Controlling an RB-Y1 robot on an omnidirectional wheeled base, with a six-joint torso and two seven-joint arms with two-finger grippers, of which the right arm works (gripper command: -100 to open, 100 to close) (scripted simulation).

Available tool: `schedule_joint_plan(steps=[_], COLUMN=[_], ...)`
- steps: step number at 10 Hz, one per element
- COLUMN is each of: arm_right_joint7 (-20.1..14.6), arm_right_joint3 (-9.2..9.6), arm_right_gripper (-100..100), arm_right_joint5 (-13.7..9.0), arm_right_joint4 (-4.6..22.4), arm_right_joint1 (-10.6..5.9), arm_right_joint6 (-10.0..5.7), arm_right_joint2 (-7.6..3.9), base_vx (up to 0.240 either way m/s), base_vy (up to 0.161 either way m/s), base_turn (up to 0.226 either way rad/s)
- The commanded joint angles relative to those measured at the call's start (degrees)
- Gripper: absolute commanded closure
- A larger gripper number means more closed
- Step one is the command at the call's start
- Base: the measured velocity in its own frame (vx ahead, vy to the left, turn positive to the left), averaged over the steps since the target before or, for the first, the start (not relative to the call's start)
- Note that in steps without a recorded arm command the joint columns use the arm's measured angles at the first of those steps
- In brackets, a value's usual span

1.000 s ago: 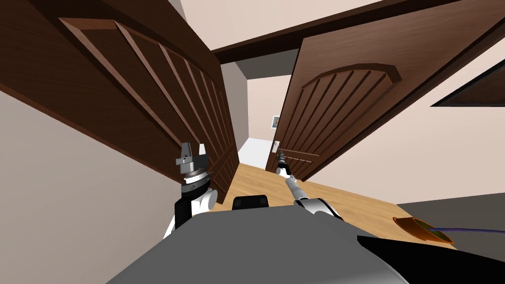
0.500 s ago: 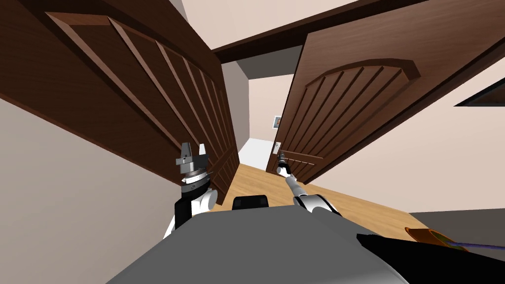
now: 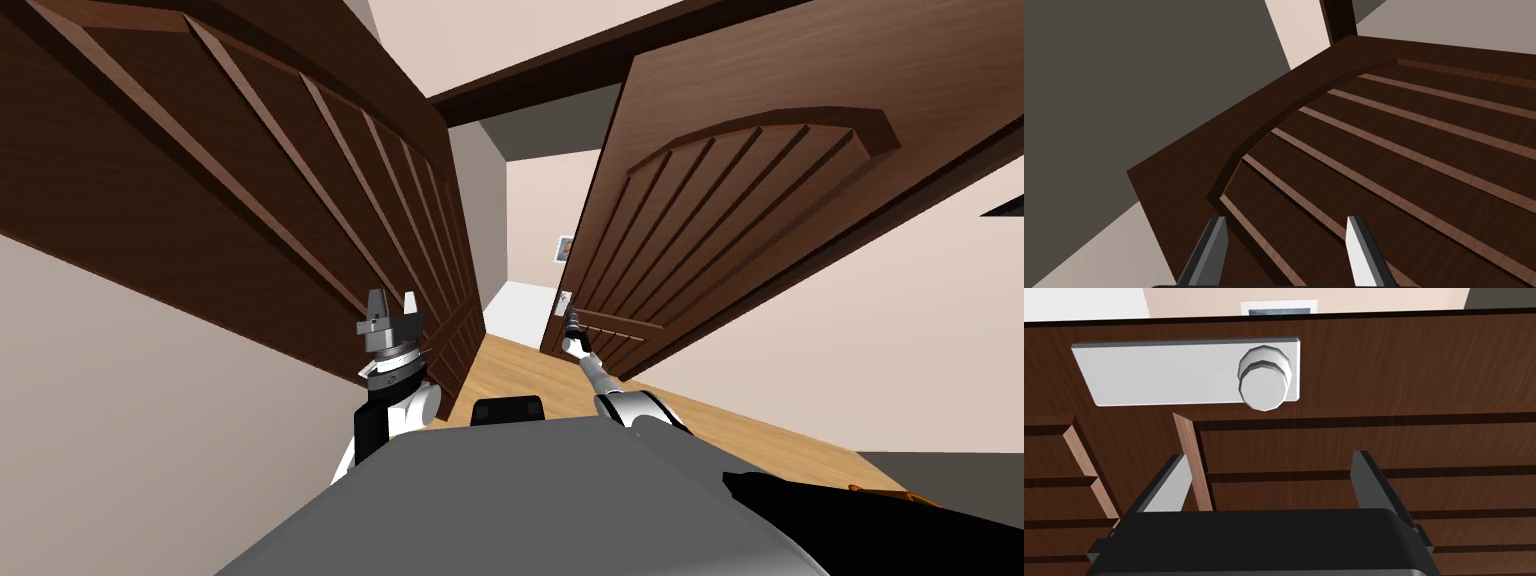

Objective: Pull the door open

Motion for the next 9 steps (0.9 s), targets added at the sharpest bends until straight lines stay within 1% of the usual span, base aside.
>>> schedule_joint_plan(steps=[1,4,7,8,9], arm_right_joint7=[-0.20,-0.58,-0.89,-0.61,-0.61], arm_right_joint3=[-0.07,-0.41,-0.69,-0.75,-0.75], arm_right_gripper=[-100,-100,-100,-100,100], arm_right_joint5=[0.00,-0.05,-0.09,-0.12,-0.12], arm_right_joint4=[0.33,0.75,1.10,0.74,0.74], arm_right_joint1=[-0.06,0.11,0.24,0.34,0.34], arm_right_joint6=[-0.18,-0.41,-0.60,-0.38,-0.38], arm_right_joint2=[-0.17,-0.62,-0.99,-0.85,-0.85], base_vx=[0.174,0.198,0.192,0.096,-0.013], base_vy=[-0.071,-0.058,-0.099,-0.042,0.003], base_turn=[0.047,0.039,0.038,0.012,-0.008])
